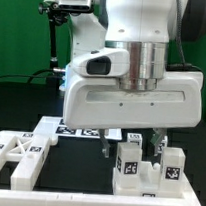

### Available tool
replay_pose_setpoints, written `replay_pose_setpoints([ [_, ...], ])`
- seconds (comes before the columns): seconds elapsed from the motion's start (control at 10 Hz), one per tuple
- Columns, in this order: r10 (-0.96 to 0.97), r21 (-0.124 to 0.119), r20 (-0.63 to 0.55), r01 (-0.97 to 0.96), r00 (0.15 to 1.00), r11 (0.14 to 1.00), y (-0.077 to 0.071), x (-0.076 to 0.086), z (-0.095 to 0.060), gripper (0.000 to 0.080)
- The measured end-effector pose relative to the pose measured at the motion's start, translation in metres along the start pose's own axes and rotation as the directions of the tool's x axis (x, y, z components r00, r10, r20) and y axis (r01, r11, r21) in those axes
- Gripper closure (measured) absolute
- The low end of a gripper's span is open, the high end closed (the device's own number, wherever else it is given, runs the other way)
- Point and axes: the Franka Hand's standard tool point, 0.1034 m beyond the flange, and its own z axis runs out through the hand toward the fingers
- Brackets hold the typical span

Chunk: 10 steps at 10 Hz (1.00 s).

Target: Assemble chair

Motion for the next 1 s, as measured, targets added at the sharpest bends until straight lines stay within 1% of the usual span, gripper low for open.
replay_pose_setpoints([
  [0.1, 0.0, 0.0, 0.0, 0.0, 1.0, 1.0, 0.0001, 0.0, 0.0, 0.0457],
  [0.2, 0.0, 0.0, 0.0, 0.0, 1.0, 1.0, 0.0002, 0.0, 0.0, 0.0514],
  [0.5, 0.028, 0.0, 0.0, -0.028, 1.0, 1.0, 0.0003, 0.0, 0.0, 0.0514],
  [0.7, 0.2, 0.001, -0.001, -0.2, 0.98, 0.98, 0.0009, -0.0001, 0.0001, 0.0514],
  [0.8, 0.336, 0.008, -0.005, -0.336, 0.942, 0.942, 0.0022, -0.0003, 0.0006, 0.0514],
  [0.9, 0.444, 0.009, -0.007, -0.444, 0.896, 0.896, 0.0034, 0.0, 0.0011, 0.0514],
  [1.0, 0.514, 0.01, -0.011, -0.514, 0.858, 0.858, 0.0041, 0.0004, 0.0013, 0.0514],
])
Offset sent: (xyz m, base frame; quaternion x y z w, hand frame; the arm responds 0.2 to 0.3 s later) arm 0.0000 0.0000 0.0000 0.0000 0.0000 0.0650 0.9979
